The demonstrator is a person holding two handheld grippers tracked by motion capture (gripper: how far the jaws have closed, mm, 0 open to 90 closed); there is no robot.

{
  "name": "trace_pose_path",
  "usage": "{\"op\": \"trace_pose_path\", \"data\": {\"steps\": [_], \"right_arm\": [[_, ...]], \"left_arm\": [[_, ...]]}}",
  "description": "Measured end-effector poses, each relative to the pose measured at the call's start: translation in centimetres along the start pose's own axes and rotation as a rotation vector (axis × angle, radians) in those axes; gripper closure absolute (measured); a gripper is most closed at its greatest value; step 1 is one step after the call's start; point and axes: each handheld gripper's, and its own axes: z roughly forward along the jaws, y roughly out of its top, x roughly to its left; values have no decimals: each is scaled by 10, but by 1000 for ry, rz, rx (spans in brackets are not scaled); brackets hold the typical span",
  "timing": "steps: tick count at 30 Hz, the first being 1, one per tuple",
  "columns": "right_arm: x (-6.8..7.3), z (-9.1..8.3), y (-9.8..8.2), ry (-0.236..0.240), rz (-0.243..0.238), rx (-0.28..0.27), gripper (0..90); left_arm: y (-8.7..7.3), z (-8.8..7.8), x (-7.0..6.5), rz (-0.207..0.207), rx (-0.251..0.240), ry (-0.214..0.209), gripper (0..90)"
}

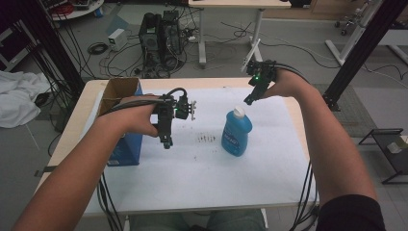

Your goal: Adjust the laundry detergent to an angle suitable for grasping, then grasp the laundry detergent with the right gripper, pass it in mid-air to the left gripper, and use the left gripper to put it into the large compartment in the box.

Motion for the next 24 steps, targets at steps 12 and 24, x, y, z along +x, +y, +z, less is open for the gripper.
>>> {"op": "trace_pose_path", "data": {"steps": [12, 24], "right_arm": [[5, -8, -1, -15, 5, -6, 124], [3, -8, -1, -16, 12, -12, 124]], "left_arm": [[0, -2, -3, 23, -14, 19, 17], [-6, -3, 4, 6, -23, 17, 17]]}}
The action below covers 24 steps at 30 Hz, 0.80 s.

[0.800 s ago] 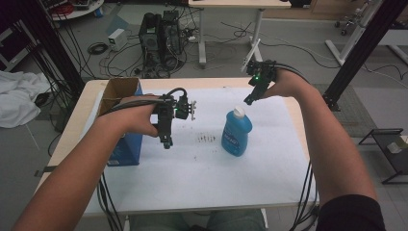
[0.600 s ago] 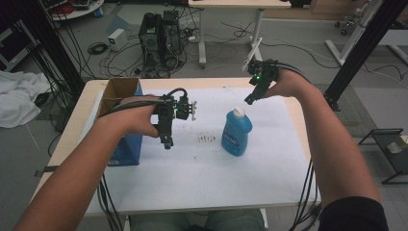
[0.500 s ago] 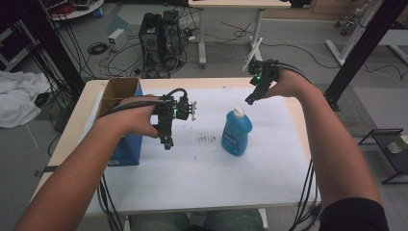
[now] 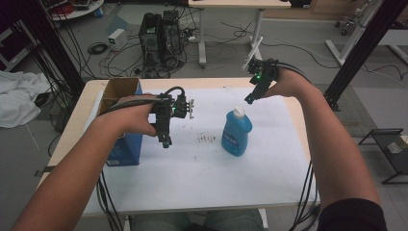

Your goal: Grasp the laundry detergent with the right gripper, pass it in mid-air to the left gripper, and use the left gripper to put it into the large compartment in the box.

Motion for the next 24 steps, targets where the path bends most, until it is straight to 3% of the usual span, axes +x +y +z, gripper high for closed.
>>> {"op": "trace_pose_path", "data": {"steps": [9, 15, 24], "right_arm": [[-4, 6, 0, 6, 3, 16, 124], [-4, 5, -1, 4, 5, 6, 124], [-5, 0, -15, 3, 50, -94, 124]], "left_arm": [[-4, -5, 19, -18, -19, 0, 17], [-5, -3, 21, -15, -7, -4, 17], [-4, -4, 18, -9, -11, 6, 17]]}}
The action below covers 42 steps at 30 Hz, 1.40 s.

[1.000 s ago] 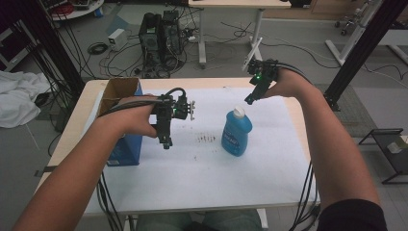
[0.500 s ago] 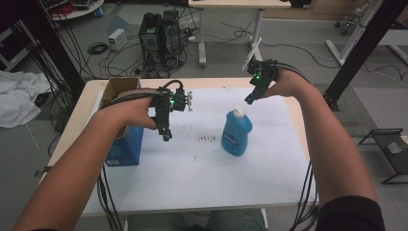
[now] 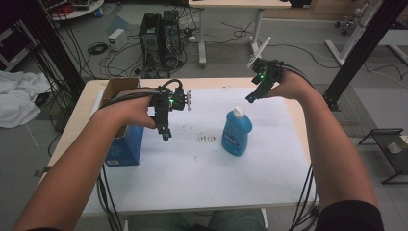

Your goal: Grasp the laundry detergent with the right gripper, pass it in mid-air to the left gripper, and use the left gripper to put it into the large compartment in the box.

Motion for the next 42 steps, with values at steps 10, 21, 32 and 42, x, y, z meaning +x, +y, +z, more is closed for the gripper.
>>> {"op": "trace_pose_path", "data": {"steps": [10, 21, 32, 42], "right_arm": [[7, -4, -40, 11, 83, -161, 124], [30, -10, -99, -9, 130, -268, 124], [70, 12, -140, -2, 116, -343, 123], [91, 53, -147, 22, 128, -380, 123]], "left_arm": [[0, 2, -2, 14, -10, 5, 17], [-2, -1, -7, 18, -40, 11, 17], [-4, -4, -12, 33, -56, 25, 17], [-2, -4, -14, 44, -50, 34, 17]]}}
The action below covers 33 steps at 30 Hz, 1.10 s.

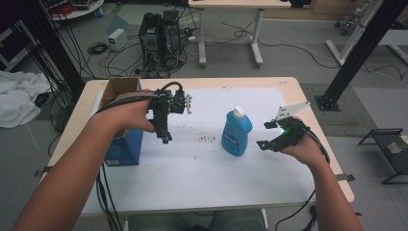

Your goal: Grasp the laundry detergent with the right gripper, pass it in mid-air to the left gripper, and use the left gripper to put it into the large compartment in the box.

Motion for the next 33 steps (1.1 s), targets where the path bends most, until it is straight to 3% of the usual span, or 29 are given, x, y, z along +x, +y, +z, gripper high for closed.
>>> {"op": "trace_pose_path", "data": {"steps": [4, 9, 15, 16, 22, 33], "right_arm": [[6, 15, -5, 13, 32, -21, 123], [10, 31, -7, 38, 33, -43, 123], [17, 42, -9, 30, 67, -104, 123], [17, 45, -9, 23, 54, -116, 123], [20, 53, -10, 25, 57, -126, 123], [21, 63, -7, 6, 79, -176, 123]], "left_arm": [[-1, -1, 0, -3, 6, 3, 17], [-4, 0, -1, -7, 1, 0, 17], [-4, 1, -1, -6, 1, -2, 17], [-3, 1, -1, -6, -1, -2, 17], [-3, 2, -1, 6, 5, 2, 17], [-6, 4, -2, -11, -5, -2, 17]]}}
